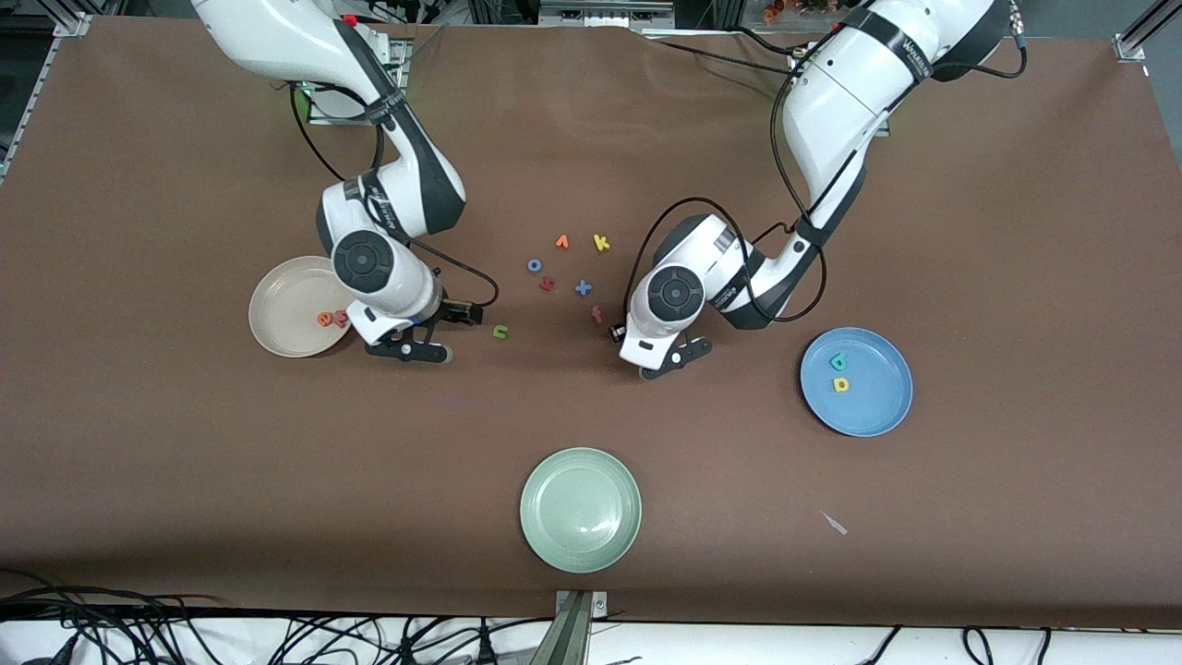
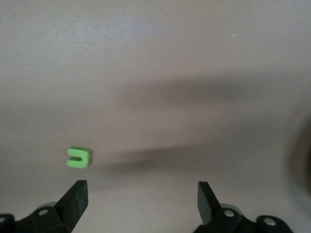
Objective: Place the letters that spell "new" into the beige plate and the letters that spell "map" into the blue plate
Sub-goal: 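Grasp the blue E with the left gripper while the right gripper grasps green u, then place blue E on the blue plate while the right gripper carries green u, then place the green u on the white plate while the left gripper returns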
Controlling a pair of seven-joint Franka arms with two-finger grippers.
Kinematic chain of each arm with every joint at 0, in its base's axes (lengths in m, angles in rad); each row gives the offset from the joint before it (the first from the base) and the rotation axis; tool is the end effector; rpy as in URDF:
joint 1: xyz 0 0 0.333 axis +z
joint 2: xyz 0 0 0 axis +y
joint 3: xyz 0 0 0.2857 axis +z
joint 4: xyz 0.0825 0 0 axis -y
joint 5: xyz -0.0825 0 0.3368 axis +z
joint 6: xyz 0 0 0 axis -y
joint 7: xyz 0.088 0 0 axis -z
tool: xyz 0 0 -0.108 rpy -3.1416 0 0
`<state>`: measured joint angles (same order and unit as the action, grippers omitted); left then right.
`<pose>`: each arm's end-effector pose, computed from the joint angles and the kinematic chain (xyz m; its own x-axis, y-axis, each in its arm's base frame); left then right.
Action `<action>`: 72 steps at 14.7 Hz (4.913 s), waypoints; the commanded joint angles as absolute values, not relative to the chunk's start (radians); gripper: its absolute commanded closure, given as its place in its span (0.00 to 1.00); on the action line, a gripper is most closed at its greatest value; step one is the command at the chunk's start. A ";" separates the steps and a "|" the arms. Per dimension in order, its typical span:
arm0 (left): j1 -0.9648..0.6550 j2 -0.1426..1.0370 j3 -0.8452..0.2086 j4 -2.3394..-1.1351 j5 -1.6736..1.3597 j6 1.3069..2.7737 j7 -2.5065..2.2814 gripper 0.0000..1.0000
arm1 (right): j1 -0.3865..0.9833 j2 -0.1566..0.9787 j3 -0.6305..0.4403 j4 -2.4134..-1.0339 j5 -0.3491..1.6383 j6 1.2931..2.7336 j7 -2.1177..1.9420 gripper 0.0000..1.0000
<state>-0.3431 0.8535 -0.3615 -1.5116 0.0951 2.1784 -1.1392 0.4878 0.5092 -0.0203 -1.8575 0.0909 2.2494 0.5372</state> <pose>0.5087 -0.3846 0.1797 0.8632 0.4456 -0.2371 0.4499 -0.8922 -0.0391 0.5170 0.2646 0.2419 0.9833 -0.1284 -0.1290 -0.1276 -0.9917 0.0144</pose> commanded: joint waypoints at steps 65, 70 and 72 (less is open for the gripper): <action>-0.043 0.027 0.012 -1.620 -0.014 1.571 -0.048 0.00 | 0.509 0.296 -0.400 -2.133 0.020 2.209 -0.240 0.00; -0.043 0.031 0.018 -1.618 -0.006 1.572 -0.046 0.00 | 0.534 0.324 -0.394 -1.827 0.032 1.791 -0.127 0.00; -0.041 0.034 0.018 -1.618 -0.005 1.571 -0.043 0.00 | 0.537 0.322 -0.394 -1.760 0.032 1.696 -0.127 0.00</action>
<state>-0.0325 0.0185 0.0125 -1.6542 -0.0191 1.6019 -0.0511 0.5331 0.3164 -0.3941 -1.8325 0.0251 1.7947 -0.1451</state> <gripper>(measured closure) 0.000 0.000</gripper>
